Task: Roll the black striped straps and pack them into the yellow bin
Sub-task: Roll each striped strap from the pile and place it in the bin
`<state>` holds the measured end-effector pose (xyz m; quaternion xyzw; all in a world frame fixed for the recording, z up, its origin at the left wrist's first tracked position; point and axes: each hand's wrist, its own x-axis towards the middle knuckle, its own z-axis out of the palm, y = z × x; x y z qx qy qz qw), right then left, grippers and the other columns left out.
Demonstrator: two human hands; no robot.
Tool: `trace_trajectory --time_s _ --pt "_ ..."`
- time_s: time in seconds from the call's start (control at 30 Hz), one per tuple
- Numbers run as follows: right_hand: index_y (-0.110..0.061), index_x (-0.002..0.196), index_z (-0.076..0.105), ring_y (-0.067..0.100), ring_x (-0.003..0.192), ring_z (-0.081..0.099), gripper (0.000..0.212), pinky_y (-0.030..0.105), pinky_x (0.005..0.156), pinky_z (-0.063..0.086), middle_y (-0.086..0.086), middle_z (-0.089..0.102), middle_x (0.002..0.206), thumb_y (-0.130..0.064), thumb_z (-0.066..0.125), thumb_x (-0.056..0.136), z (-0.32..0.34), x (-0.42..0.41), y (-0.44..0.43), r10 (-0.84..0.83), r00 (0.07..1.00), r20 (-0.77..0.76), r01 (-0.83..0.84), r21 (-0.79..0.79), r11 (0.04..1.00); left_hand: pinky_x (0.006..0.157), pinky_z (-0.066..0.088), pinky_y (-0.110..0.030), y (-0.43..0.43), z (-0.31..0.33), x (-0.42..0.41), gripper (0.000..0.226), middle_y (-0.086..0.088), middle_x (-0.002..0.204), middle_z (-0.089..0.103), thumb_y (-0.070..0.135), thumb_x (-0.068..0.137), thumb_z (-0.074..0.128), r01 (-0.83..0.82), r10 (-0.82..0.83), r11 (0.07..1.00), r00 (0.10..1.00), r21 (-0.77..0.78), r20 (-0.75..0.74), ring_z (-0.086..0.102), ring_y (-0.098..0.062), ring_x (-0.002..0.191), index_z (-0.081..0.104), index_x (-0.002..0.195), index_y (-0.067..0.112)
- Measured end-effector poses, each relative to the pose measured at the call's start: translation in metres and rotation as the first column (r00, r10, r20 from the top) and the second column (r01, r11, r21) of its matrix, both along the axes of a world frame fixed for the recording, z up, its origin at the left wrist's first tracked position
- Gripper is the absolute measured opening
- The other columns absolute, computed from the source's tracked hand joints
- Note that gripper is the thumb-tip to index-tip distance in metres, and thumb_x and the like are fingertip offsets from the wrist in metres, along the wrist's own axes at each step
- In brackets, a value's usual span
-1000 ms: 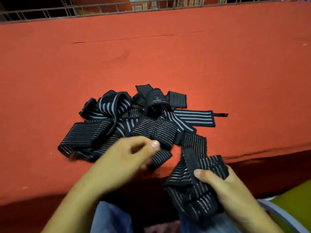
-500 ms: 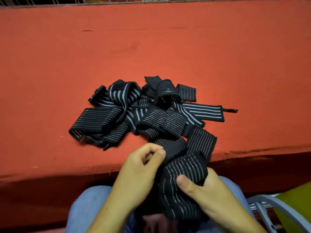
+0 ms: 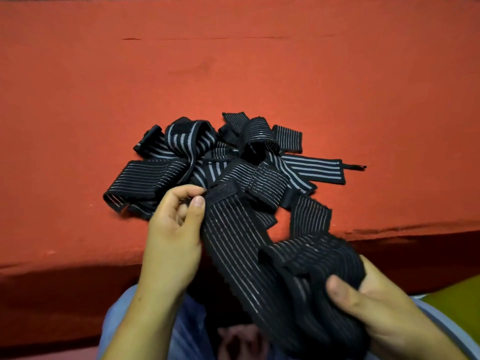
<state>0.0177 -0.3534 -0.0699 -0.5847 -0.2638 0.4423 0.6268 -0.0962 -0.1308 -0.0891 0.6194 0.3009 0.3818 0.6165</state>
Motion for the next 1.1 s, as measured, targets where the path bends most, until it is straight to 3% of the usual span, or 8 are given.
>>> trace_trajectory --time_s 0.1,0.23,0.4,0.53,0.6,0.83,0.97,1.1 --pt "-0.026 0.081 0.084 0.017 0.08 0.077 0.062 0.025 0.068 0.061 0.01 0.08 0.089 -0.064 0.1 0.035 0.002 0.012 -0.005 -0.039 0.999 -0.03 0.041 0.071 0.997 0.064 0.048 -0.034 0.0 -0.002 0.001 0.019 0.001 0.078 0.068 0.017 0.108 0.05 -0.042 0.043 0.996 0.999 -0.073 -0.001 0.059 -0.012 0.069 0.066 0.104 0.027" --pt "-0.008 0.098 0.082 0.03 0.091 0.076 0.078 0.031 0.074 0.062 0.024 0.077 0.103 -0.057 0.102 0.04 -0.013 0.031 -0.01 -0.216 0.974 -0.062 0.215 -0.024 0.976 0.083 0.053 -0.042 0.004 -0.002 0.002 0.025 -0.006 0.099 0.075 0.017 0.11 0.046 -0.066 0.08 0.97 0.995 -0.235 0.053 0.068 -0.017 0.086 0.069 0.106 0.027" --pt "-0.005 0.104 0.08 0.033 0.099 0.076 0.085 0.036 0.084 0.064 0.023 0.077 0.11 -0.063 0.097 0.045 -0.033 0.043 -0.014 -0.399 0.916 -0.04 0.395 -0.087 0.915 0.064 0.056 -0.02 0.005 0.001 0.001 0.025 -0.002 0.089 0.073 0.014 0.11 0.044 -0.094 0.115 0.961 0.991 -0.26 0.069 0.066 -0.006 0.07 0.067 0.108 0.021" --pt "-0.003 0.102 0.081 0.035 0.095 0.074 0.037 0.04 0.086 0.061 0.026 0.077 0.107 -0.036 0.073 0.086 -0.041 0.051 -0.018 -0.453 0.889 -0.064 0.444 -0.115 0.888 0.065 0.053 -0.029 0.007 0.004 0.001 0.026 -0.001 0.086 0.072 0.017 0.109 0.046 -0.127 0.143 0.953 0.989 -0.275 0.04 0.064 -0.008 0.066 0.07 0.105 0.026" --pt "-0.002 0.101 0.081 0.034 0.094 0.074 0.03 0.038 0.086 0.061 0.026 0.077 0.106 -0.024 0.063 0.092 -0.042 0.055 -0.021 -0.46 0.887 -0.034 0.454 -0.119 0.883 0.068 0.051 -0.032 0.009 0.007 0.001 0.026 -0.001 0.084 0.073 0.017 0.109 0.047 -0.144 0.159 0.95 0.987 -0.277 0.032 0.064 -0.01 0.067 0.071 0.102 0.027" --pt "0.005 0.106 0.075 0.027 0.098 0.07 0.03 0.028 0.082 0.061 0.029 0.073 0.114 -0.017 0.059 0.094 -0.049 0.071 -0.032 -0.468 0.874 -0.131 0.466 -0.049 0.883 0.064 0.056 -0.023 0.026 0.006 -0.009 0.027 0.0 0.087 0.076 0.016 0.106 0.05 -0.156 0.153 0.961 0.988 -0.23 -0.032 0.068 -0.011 0.072 0.074 0.096 0.024" --pt "0.018 0.1 0.064 0.03 0.096 0.063 0.034 0.037 0.082 0.055 0.033 0.065 0.098 -0.011 0.052 0.086 -0.049 0.075 -0.032 -0.434 0.868 -0.241 0.445 -0.014 0.896 0.058 0.053 -0.021 0.029 0.005 -0.009 0.026 0.003 0.084 0.074 0.015 0.105 0.052 -0.171 0.158 0.973 0.983 -0.156 -0.09 0.065 -0.007 0.067 0.074 0.094 0.024" --pt "0.018 0.113 0.063 0.034 0.097 0.066 0.048 0.041 0.081 0.061 0.028 0.07 0.107 -0.019 0.053 0.083 -0.047 0.068 -0.02 -0.392 0.848 -0.356 0.424 0.014 0.906 0.073 0.05 -0.028 0.016 0.005 0.0 0.019 0.005 0.088 0.075 0.016 0.102 0.058 -0.112 0.105 0.992 0.988 -0.059 -0.112 0.064 -0.009 0.081 0.075 0.096 0.021"
